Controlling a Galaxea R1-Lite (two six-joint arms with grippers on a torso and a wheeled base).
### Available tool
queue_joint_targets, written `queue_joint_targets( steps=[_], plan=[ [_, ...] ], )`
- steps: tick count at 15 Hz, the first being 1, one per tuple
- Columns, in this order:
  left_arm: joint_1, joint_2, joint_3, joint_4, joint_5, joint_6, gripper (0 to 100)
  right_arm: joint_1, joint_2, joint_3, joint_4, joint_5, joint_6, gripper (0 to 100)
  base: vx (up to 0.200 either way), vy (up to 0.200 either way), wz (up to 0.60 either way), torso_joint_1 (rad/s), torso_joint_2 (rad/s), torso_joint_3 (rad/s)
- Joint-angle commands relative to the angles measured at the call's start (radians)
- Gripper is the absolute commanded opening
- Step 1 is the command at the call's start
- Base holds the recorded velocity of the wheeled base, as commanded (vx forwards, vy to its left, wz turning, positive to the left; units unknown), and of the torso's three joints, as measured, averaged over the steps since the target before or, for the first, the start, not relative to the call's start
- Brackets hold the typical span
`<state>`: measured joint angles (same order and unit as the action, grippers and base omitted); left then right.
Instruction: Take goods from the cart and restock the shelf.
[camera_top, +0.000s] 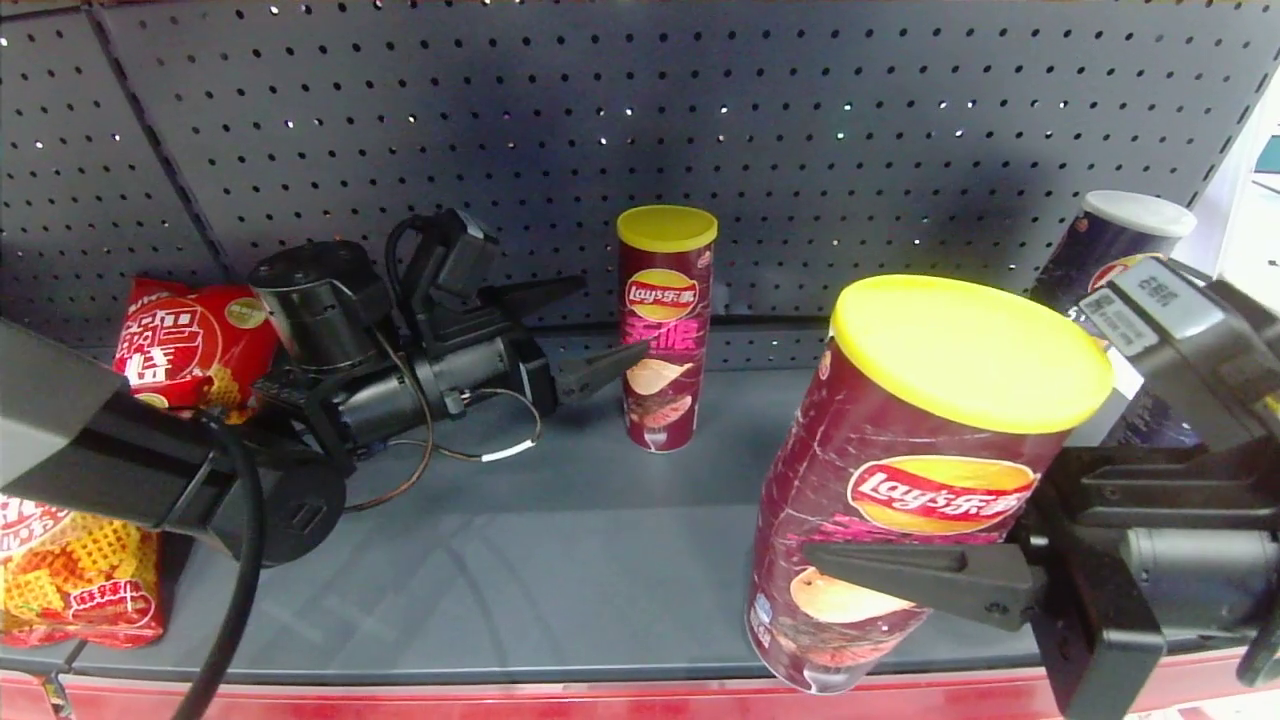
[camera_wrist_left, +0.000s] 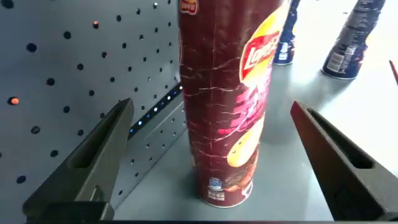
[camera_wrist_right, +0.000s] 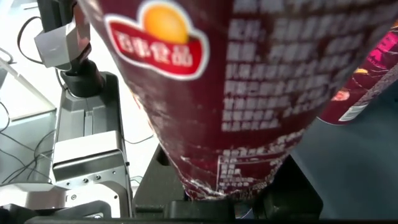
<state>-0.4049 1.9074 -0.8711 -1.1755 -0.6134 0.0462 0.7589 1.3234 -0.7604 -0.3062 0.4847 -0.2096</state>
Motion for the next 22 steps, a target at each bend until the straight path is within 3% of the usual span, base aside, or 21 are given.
queue_joint_targets(
  steps=[1,4,6,12,15,22],
  plan=[
    [-0.015,-0.007,-0.002,-0.015,0.017,-0.005,100,0.0,0.013,0.001,-0.001,0.0,-0.001,0,0.0,0.0,0.0,0.0,0.0,0.0],
    [-0.017,0.015,-0.002,-0.046,0.02,-0.052,100,0.005,0.028,-0.007,-0.002,-0.024,-0.002,0,0.0,0.0,0.0,0.0,0.0,0.0],
    [-0.017,0.035,0.0,-0.052,0.014,-0.066,100,0.008,0.031,-0.007,-0.002,-0.029,-0.002,0,0.0,0.0,0.0,0.0,0.0,0.0],
    [-0.012,0.124,-0.008,-0.124,-0.06,-0.075,100,0.008,0.051,0.001,-0.002,-0.031,-0.002,0,0.0,0.0,0.0,0.0,0.0,0.0],
    [-0.014,0.177,-0.011,-0.196,-0.077,-0.114,100,0.008,0.06,0.0,-0.002,-0.031,-0.002,0,0.0,0.0,0.0,0.0,0.0,0.0],
    [-0.014,0.219,-0.025,-0.228,-0.144,-0.118,100,0.008,0.063,0.02,-0.002,-0.038,-0.002,0,0.0,0.0,0.0,0.0,0.0,0.0]
  ],
)
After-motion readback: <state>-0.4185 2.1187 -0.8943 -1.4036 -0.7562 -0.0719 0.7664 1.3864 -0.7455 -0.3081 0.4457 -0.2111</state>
